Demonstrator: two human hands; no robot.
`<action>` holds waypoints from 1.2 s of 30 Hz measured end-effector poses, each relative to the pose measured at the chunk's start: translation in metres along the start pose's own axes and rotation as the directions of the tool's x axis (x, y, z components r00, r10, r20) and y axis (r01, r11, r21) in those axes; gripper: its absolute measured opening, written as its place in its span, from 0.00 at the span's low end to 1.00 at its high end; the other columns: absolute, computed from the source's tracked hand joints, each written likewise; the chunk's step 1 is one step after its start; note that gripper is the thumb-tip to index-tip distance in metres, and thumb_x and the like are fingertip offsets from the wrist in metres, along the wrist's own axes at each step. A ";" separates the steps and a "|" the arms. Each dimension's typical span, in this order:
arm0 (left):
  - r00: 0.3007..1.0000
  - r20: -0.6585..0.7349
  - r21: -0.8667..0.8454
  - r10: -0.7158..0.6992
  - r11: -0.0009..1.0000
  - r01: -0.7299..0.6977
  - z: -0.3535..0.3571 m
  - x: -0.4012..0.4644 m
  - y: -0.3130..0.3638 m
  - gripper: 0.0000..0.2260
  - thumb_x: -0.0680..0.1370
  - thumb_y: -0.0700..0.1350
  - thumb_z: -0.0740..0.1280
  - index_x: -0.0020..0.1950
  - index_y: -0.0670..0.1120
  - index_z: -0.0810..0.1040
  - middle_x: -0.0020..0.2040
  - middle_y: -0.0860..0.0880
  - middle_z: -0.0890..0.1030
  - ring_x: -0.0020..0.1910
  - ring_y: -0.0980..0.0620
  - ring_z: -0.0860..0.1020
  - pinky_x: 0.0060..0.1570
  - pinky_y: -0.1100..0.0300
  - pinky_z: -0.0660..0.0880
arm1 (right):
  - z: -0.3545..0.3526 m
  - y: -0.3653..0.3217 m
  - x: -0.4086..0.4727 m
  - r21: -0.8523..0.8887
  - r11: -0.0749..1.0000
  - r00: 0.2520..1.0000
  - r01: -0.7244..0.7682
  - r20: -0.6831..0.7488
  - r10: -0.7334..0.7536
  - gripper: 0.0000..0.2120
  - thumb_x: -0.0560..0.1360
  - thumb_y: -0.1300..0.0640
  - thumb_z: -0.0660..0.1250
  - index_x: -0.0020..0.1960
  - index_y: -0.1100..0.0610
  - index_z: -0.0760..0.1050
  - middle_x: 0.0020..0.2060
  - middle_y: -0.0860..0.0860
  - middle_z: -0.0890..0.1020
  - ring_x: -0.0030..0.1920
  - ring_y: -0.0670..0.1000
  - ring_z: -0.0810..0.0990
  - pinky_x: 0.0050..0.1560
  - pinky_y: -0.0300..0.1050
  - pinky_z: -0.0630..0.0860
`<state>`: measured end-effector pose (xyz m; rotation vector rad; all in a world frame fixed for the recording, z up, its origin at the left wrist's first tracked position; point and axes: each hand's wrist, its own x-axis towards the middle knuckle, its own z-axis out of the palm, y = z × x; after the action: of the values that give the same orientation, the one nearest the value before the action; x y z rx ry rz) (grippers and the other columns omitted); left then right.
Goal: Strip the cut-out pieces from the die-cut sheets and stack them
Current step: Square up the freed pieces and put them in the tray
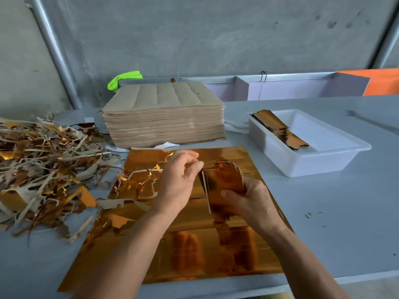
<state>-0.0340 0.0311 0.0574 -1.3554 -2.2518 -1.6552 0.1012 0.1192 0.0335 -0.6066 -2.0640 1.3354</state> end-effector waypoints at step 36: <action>0.924 0.346 -0.408 -0.161 0.862 0.303 0.050 -0.044 -0.024 0.13 0.82 0.38 0.56 0.59 0.56 0.67 0.59 0.49 0.76 0.58 0.57 0.75 0.56 0.62 0.75 | 0.022 0.030 0.011 0.337 0.941 0.984 0.031 -0.174 0.030 0.16 0.75 0.66 0.59 0.52 0.46 0.74 0.43 0.54 0.79 0.41 0.50 0.78 0.39 0.38 0.79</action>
<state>-0.0005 0.0426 -0.0038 -1.5655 -2.3625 -2.3266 0.0800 0.1239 0.0016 -0.5481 -1.6424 1.5334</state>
